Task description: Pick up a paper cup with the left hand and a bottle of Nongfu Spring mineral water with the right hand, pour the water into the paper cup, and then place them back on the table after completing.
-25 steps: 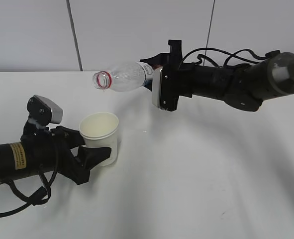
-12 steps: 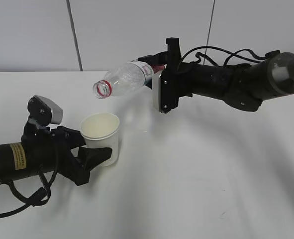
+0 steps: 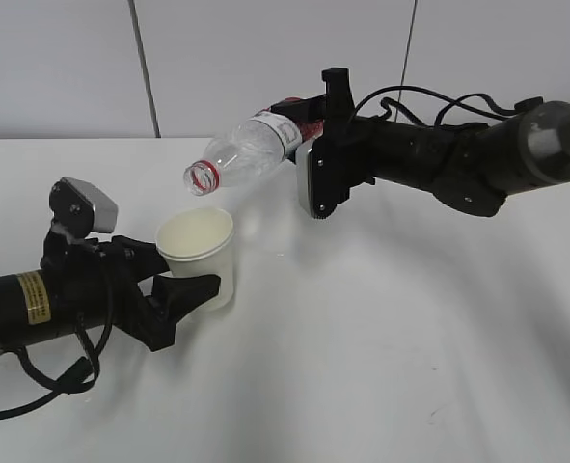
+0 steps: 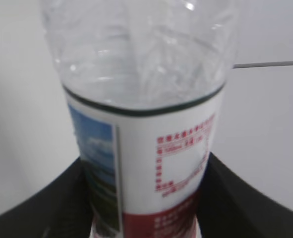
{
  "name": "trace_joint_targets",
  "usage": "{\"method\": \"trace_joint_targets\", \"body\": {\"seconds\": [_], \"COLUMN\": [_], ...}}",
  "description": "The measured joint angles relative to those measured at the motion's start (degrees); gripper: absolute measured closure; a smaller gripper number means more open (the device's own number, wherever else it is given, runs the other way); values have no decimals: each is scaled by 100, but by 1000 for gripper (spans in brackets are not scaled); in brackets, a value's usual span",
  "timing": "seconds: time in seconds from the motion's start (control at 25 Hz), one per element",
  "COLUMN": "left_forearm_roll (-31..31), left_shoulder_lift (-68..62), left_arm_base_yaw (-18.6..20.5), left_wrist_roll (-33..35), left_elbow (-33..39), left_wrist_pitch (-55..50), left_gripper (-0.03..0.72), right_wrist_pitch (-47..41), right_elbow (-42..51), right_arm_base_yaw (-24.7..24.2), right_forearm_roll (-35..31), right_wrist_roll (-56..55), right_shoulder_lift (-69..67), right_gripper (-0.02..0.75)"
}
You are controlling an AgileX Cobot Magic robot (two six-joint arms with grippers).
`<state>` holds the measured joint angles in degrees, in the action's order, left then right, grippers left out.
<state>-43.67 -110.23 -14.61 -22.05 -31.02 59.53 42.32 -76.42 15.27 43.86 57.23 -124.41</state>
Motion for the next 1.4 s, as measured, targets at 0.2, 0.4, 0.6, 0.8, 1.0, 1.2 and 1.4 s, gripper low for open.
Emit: {"method": "trace_joint_targets", "body": {"seconds": [0.2, 0.4, 0.6, 0.8, 1.0, 1.2, 1.4], "left_forearm_roll": [93, 130, 130, 130, 130, 187, 209], "left_shoulder_lift": [0, 0, 0, 0, 0, 0, 0], "left_arm_base_yaw": [0, 0, 0, 0, 0, 0, 0], "left_wrist_roll": [0, 0, 0, 0, 0, 0, 0], "left_elbow": [0, 0, 0, 0, 0, 0, 0], "left_wrist_pitch": [1, 1, 1, 1, -5, -115, -138], "left_gripper": [244, 244, 244, 244, 244, 244, 245], "right_wrist_pitch": [0, 0, 13, 61, 147, 404, 554], "right_elbow": [0, -3, -3, -11, -11, -11, -11], "right_arm_base_yaw": [0, 0, 0, 0, 0, 0, 0], "right_forearm_roll": [-113, -281, -354, -521, -634, -733, -821], "right_wrist_roll": [227, 634, 867, 1121, 1261, 1308, 1319], "right_shoulder_lift": [0, 0, 0, 0, 0, 0, 0], "right_gripper": [333, 334, 334, 334, 335, 335, 335]}}
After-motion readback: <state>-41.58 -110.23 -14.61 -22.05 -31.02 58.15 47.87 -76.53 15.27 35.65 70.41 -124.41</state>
